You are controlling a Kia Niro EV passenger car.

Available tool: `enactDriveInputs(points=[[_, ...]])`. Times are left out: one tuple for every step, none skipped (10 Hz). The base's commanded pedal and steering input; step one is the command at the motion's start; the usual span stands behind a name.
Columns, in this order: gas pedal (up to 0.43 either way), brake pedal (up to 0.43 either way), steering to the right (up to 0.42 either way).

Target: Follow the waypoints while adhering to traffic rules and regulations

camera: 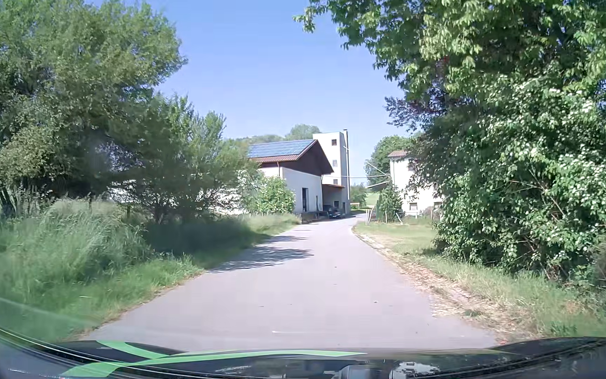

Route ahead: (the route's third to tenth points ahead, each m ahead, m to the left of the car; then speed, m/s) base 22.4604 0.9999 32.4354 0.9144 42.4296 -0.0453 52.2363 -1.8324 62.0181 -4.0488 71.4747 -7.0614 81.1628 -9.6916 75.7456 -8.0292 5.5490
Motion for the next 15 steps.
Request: enactDriveInputs(points=[[0.15,0.0,0.011],[0.15,0.0,0.005],[0.15,0.0,0.003],[0.15,0.0,0.003],[0.15,0.0,0.003],[0.15,0.0,0.002],[0.15,0.0,0.003],[0.15,0.0,0.002],[0.15,0.0,0.001],[0.15,0.0,-0.001],[0.15,0.0,-0.001],[0.15,0.0,-0.001],[0.15,0.0,-0.001],[0.15,0.0,-0.001],[0.15,0.0,-0.001]])
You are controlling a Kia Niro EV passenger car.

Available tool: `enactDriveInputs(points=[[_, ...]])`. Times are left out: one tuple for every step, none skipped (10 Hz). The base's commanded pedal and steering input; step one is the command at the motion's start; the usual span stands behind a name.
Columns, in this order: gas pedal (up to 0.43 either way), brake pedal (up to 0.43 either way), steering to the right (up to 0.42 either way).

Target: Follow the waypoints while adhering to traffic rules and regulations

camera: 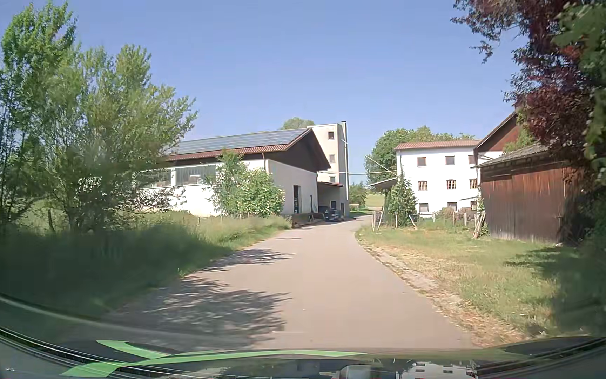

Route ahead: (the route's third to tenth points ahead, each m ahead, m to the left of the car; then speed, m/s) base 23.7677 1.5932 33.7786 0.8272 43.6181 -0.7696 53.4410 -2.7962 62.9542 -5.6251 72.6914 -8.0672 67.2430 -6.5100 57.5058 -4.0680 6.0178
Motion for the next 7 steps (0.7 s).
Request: enactDriveInputs(points=[[0.15,0.0,-0.001],[0.15,0.0,-0.001],[0.15,0.0,-0.002],[0.15,0.0,-0.007],[0.15,0.0,-0.009],[0.15,0.0,-0.009],[0.15,0.0,-0.007]])
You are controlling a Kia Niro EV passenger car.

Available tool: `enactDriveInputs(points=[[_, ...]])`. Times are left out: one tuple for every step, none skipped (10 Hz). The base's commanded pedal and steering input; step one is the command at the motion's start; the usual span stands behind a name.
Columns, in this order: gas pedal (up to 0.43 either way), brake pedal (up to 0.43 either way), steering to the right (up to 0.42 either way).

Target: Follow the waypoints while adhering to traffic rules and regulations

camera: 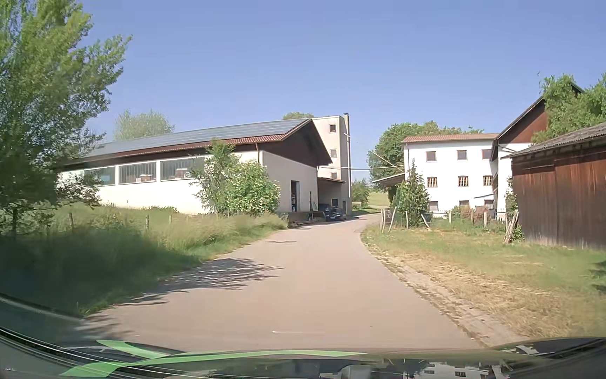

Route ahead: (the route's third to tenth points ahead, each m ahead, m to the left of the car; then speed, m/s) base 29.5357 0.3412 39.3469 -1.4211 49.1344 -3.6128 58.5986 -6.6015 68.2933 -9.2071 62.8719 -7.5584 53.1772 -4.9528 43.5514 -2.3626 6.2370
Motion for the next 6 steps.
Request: enactDriveInputs(points=[[0.15,0.0,-0.007],[0.15,0.0,-0.007],[0.15,0.0,-0.006],[0.13,0.0,-0.006],[0.13,0.0,-0.007],[0.13,0.0,-0.007]])
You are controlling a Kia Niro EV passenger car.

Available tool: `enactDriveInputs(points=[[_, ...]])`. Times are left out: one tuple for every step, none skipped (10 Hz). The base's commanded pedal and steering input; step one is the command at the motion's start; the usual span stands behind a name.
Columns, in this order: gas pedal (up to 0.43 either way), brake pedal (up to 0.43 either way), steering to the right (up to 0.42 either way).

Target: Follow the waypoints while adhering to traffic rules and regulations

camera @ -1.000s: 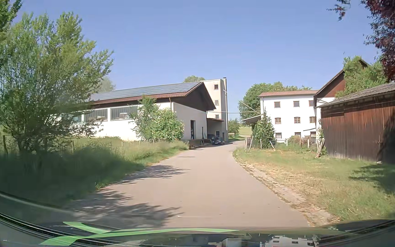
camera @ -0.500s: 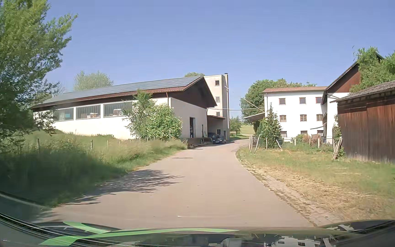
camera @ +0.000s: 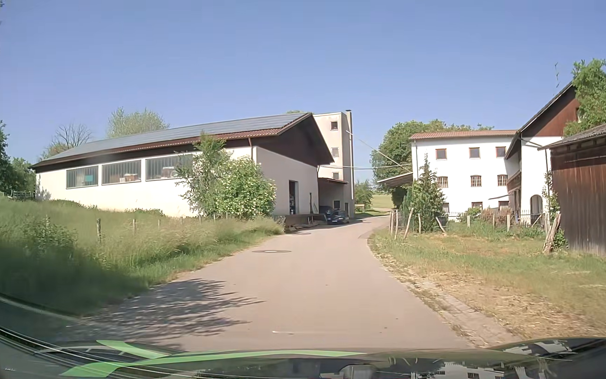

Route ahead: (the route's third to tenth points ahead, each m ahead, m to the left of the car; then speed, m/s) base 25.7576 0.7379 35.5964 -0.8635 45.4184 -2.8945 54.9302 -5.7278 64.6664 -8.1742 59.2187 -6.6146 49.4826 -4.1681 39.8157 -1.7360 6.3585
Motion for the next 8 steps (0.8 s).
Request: enactDriveInputs(points=[[0.13,0.0,-0.007],[0.13,0.0,-0.007],[0.13,0.0,-0.007],[0.13,0.0,-0.007],[0.13,0.0,-0.006],[0.13,0.0,-0.007],[0.13,0.0,-0.007],[0.13,0.0,-0.006]])
